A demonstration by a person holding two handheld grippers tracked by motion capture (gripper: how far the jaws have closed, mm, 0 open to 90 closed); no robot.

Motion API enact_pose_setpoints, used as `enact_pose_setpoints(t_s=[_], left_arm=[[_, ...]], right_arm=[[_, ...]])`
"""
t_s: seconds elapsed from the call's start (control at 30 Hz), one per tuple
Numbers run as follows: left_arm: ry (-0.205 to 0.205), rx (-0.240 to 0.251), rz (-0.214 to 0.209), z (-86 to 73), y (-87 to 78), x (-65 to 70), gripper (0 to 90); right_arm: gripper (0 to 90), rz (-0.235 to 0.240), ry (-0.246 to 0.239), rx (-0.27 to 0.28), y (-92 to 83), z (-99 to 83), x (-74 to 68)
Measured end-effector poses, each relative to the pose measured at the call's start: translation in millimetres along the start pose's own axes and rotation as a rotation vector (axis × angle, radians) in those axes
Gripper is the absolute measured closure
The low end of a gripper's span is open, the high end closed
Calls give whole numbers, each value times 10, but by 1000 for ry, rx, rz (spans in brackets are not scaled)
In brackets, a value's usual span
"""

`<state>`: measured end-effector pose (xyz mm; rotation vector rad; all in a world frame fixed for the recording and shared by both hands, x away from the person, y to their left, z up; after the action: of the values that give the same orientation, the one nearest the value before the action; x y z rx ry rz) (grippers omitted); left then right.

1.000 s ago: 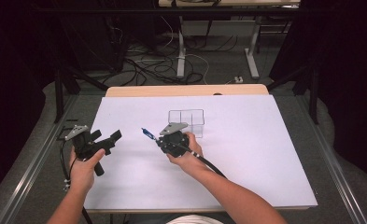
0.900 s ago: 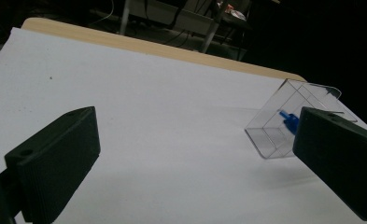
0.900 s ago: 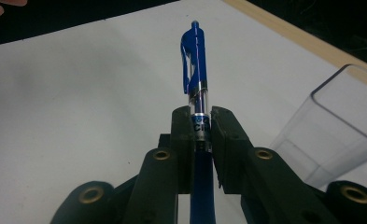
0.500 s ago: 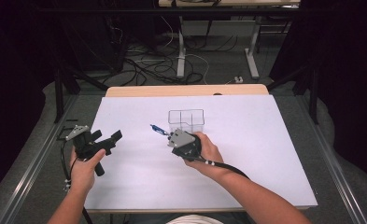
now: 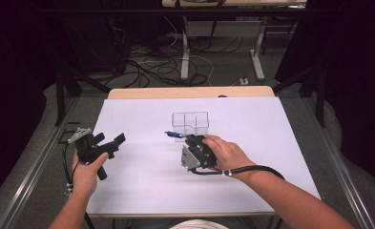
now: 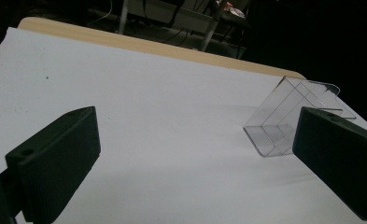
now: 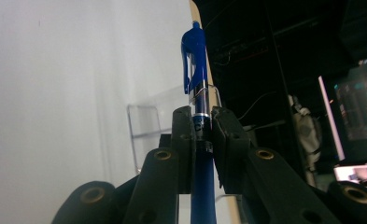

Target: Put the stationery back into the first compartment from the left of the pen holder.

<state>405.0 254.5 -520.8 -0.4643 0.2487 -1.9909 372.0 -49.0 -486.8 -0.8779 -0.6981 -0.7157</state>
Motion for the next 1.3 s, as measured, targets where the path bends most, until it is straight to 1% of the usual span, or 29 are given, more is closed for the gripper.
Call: enact_pose_setpoints(t_s=[0.03, 0.1, 0.13, 0.17, 0.23, 0.3, 0.33, 0.37, 0.4, 0.43, 0.47, 0.5, 0.53, 0.57, 0.6, 0.63, 0.7, 0.73, 0.77, 0.83, 0.87, 0.9, 0.93, 1.03, 1.13, 1.17, 1.23, 1.27, 1.3], left_arm=[[-1, -3, -1, -1, 1, 9, 8], [1, -5, -2, -2, 1, 12, 9], [0, -7, -5, -1, 0, 18, 10], [5, -8, -6, 0, 0, 20, 10], [4, -10, -7, 1, -2, 29, 10], [6, -9, -8, 4, -3, 35, 13], [7, -11, -10, 4, -6, 40, 13], [12, -6, -10, 9, -3, 40, 14], [15, -6, -13, 13, -6, 48, 18], [15, -6, -13, 13, -6, 48, 19], [17, -10, -14, 14, -9, 53, 19], [20, -4, -14, 17, -4, 58, 22], [24, -5, -15, 19, -3, 62, 22], [29, -3, -15, 23, 0, 67, 22], [33, -5, -18, 26, 0, 75, 22], [45, -11, -24, 31, 3, 90, 22], [44, -9, -30, 35, 8, 106, 23], [51, -9, -34, 40, 10, 116, 23], [56, -13, -41, 43, 11, 131, 24], [70, -21, -54, 51, 12, 164, 39], [78, -23, -61, 59, 15, 182, 47], [87, -25, -69, 70, 14, 203, 56], [101, -37, -79, 77, 7, 224, 66], [150, -39, -99, 120, 10, 308, 78], [231, -52, -126, 159, 13, 420, 101], [272, -51, -133, 173, 10, 458, 172], [328, -44, -157, 205, 13, 558, 173], [357, -46, -166, 218, 13, 604, 187], [386, -47, -172, 227, 14, 651, 187]], right_arm=[[797, 2, -31, 6, -19, -4, 8], [798, -10, -108, -9, -74, -15, 36], [797, -6, -140, -1, -91, -16, 42], [798, -8, -164, -5, -113, -22, 46], [798, -12, -230, -9, -150, -32, 55], [798, -5, -286, -20, -183, -44, 45], [798, -5, -286, -20, -183, -44, 45], [798, -10, -355, -23, -211, -48, 38], [798, -15, -370, -27, -226, -58, 24], [798, -20, -407, -22, -234, -57, 22], [798, -20, -407, -22, -234, -57, 22], [798, -31, -452, -19, -245, -63, 12], [798, -31, -452, -19, -245, -63, 12], [798, -38, -480, -14, -250, -61, 11], [798, -50, -530, -12, -259, -66, 4], [798, -57, -563, -9, -262, -65, 7], [797, -67, -615, -4, -264, -72, 4], [797, -67, -615, -4, -264, -72, 4], [798, -67, -627, -10, -268, -80, 1], [797, -80, -653, 3, -260, -89, 2], [798, -72, -656, -8, -265, -106, 5], [798, -78, -663, -1, -265, -106, 8], [797, -79, -656, -3, -270, -113, 9], [798, -76, -651, -7, -288, -125, 10], [797, -83, -652, 0, -300, -119, 16], [798, -77, -647, -8, -307, -129, 14], [797, -75, -651, -6, -306, -125, 19], [798, -72, -636, -11, -307, -139, 17], [798, -72, -636, -11, -307, -139, 17]])
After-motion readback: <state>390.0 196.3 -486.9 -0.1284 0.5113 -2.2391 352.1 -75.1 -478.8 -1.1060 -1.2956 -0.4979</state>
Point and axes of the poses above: each handheld gripper's, and its own axes: y roughly forward along the jaws, z roughly out of its top, x roughly to its right, the point moved 6 cm from there along y, roughly forward along the jaws, and after that the axes turned 9 degrees about y, right-handed, at the moved point
